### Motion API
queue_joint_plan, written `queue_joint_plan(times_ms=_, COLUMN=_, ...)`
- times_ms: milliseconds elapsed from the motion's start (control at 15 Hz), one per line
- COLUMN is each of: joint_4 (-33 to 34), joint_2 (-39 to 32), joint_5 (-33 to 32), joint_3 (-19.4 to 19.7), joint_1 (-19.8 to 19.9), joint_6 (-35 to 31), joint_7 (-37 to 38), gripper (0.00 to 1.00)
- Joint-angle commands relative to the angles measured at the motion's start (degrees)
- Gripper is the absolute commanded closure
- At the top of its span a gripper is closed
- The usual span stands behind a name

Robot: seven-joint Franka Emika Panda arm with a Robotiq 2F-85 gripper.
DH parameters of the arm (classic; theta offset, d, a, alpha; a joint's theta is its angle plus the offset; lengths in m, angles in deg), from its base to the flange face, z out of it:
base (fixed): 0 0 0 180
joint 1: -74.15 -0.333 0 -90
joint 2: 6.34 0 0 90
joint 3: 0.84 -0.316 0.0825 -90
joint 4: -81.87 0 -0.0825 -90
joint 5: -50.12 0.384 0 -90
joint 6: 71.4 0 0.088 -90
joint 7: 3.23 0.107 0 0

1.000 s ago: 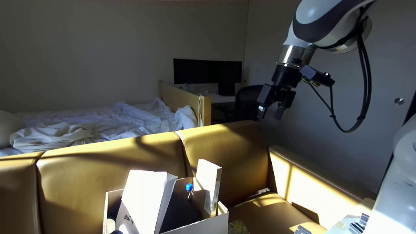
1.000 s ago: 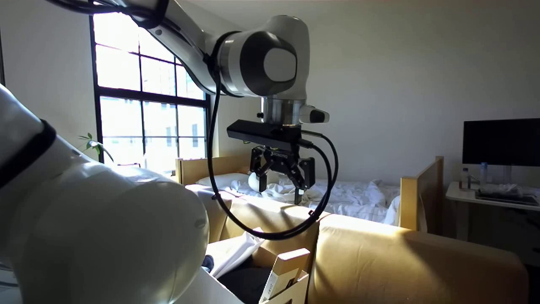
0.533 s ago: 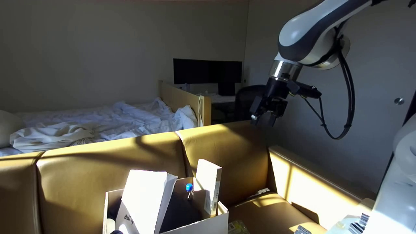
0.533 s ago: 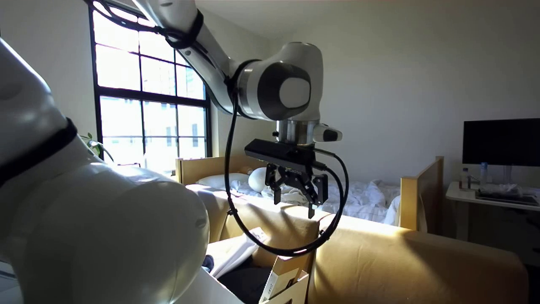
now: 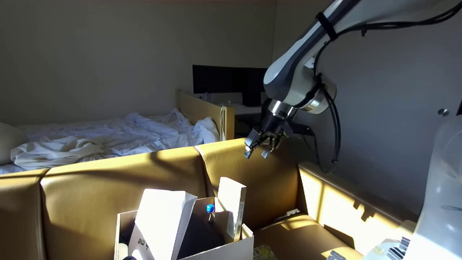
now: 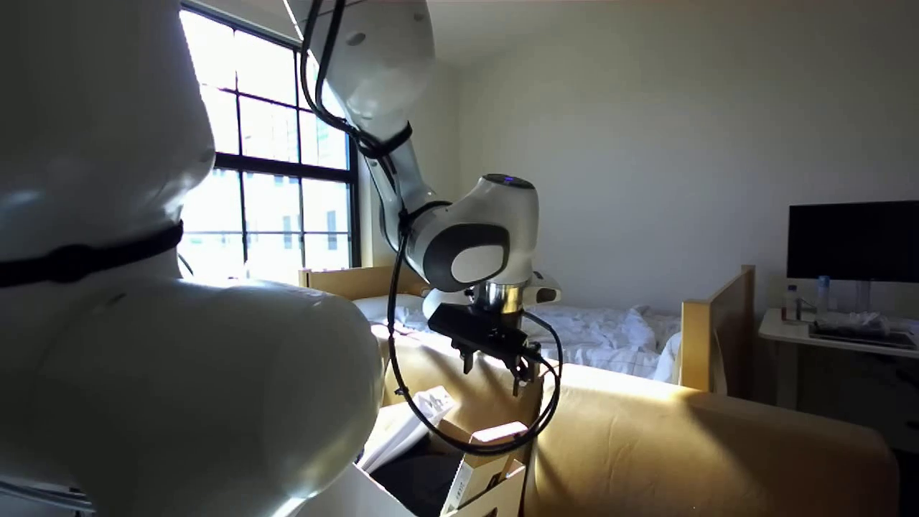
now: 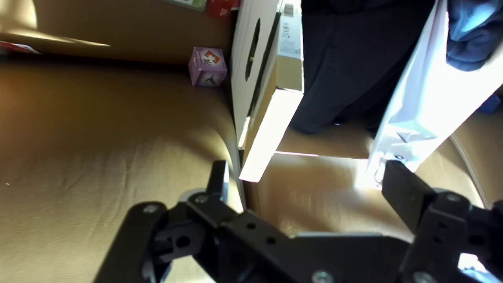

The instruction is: Shift the small brown box to the right

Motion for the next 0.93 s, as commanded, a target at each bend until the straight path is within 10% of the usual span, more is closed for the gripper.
queue_joint_plan(times_ms=0, joint_4=8.1, joint_2=-8.3, joint_5=12.1, joint_3=5.4, joint_1=-8.4, joint_6=1.9, joint_7=-15.2, gripper=0.0)
queue_joint_plan(times_ms=400, joint_4=16.7, joint_2=-20.6, joint_5=28.7, joint_3=9.4, joint_1=-9.1, joint_6=10.9, joint_7=-37.0, gripper=0.0)
queue_joint_plan(times_ms=733, joint_4=21.9, joint_2=-32.6, joint_5=34.9, joint_3=7.7, joint_1=-8.3, joint_6=14.2, joint_7=-40.5, gripper=0.0)
queue_joint_plan(times_ms=800, joint_4=22.6, joint_2=-32.9, joint_5=32.0, joint_3=-2.8, joint_1=1.9, joint_6=12.3, joint_7=-38.8, gripper=0.0)
queue_joint_plan(times_ms=867, joint_4=23.8, joint_2=-34.3, joint_5=30.9, joint_3=-5.3, joint_1=4.0, joint_6=11.6, joint_7=-38.2, gripper=0.0)
